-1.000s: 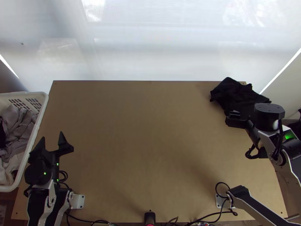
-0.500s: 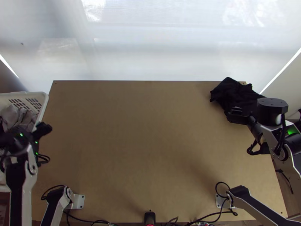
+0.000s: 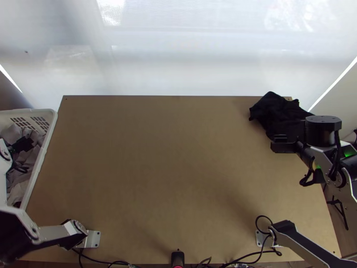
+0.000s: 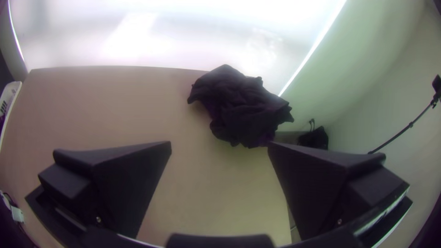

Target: Fold the t-shirt

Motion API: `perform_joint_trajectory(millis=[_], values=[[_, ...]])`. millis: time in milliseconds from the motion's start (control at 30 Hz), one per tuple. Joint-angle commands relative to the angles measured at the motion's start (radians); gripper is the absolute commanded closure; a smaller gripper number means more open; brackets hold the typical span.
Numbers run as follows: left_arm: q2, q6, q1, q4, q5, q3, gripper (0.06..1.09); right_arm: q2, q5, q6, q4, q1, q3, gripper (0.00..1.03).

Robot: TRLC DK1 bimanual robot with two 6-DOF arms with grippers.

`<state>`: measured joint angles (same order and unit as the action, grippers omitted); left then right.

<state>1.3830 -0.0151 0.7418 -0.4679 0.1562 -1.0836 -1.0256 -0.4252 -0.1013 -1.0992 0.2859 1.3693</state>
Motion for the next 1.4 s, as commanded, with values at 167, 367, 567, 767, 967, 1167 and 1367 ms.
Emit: perform_joint_trajectory(millis=[167, 367, 567, 767, 967, 1167, 1367], values=[[0.588, 0.052, 0.182, 0.057, 0.054, -0.245, 0.11, 0.018, 0.011, 0.104, -0.031, 0.01, -0.044, 0.05], [0.732, 0.03, 0.214, 0.072, 0.06, -0.329, 0.11, 0.03, 0.011, 0.11, -0.057, 0.01, -0.076, 0.05], [0.85, -0.029, 0.226, 0.074, 0.101, -0.407, 0.11, 0.036, 0.013, 0.11, -0.085, 0.01, -0.082, 0.05], [0.946, -0.054, 0.237, 0.112, 0.121, -0.464, 0.11, 0.058, 0.013, 0.11, -0.116, -0.001, -0.111, 0.05], [1.054, -0.051, 0.217, 0.097, 0.141, -0.575, 0.14, 0.068, 0.013, 0.112, -0.131, -0.005, -0.128, 0.05], [1.12, -0.051, 0.202, 0.063, 0.169, -0.662, 0.19, 0.068, 0.013, 0.112, -0.142, -0.013, -0.131, 0.05], [1.137, -0.045, 0.2, 0.055, 0.164, -0.69, 0.48, 0.068, 0.013, 0.112, -0.14, -0.017, -0.131, 0.05]])
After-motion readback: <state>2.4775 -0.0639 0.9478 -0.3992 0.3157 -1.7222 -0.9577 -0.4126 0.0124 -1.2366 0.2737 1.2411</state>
